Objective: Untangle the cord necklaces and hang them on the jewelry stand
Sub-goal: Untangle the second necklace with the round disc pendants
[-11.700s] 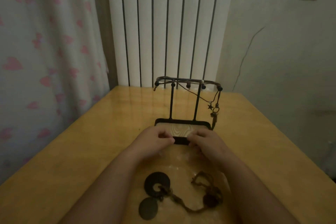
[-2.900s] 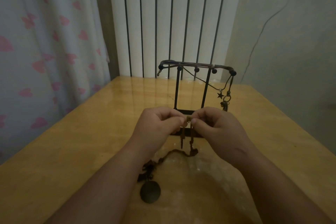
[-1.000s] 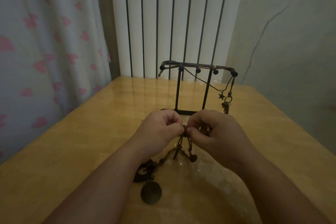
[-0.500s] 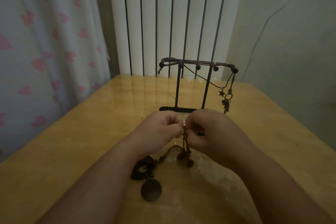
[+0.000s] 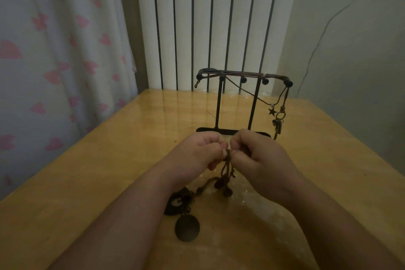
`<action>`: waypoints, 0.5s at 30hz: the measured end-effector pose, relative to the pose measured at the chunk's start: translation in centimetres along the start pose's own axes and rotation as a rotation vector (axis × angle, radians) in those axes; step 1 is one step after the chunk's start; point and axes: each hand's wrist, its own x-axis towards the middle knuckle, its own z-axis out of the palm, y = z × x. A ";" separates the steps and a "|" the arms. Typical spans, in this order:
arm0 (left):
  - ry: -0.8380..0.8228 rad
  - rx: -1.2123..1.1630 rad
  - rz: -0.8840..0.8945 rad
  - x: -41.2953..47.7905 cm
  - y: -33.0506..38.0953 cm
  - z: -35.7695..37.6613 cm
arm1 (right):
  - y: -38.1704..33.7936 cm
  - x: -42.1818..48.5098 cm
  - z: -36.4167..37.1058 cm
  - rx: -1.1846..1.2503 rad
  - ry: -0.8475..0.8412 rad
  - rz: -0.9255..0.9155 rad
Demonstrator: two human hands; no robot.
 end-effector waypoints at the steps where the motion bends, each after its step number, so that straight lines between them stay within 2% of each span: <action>1: 0.002 -0.004 0.004 0.0 0.0 0.0 | 0.0 0.0 0.1 0.031 0.014 0.008; 5: 0.004 -0.037 0.014 0.0 -0.1 -0.1 | 0.0 0.1 0.3 0.118 0.035 0.029; 10: 0.062 -0.135 0.025 0.2 -0.3 -0.2 | 0.2 0.1 0.9 0.364 0.065 0.090; 15: 0.153 0.039 0.034 0.3 -0.2 -0.3 | 0.8 0.2 0.7 0.072 0.142 0.023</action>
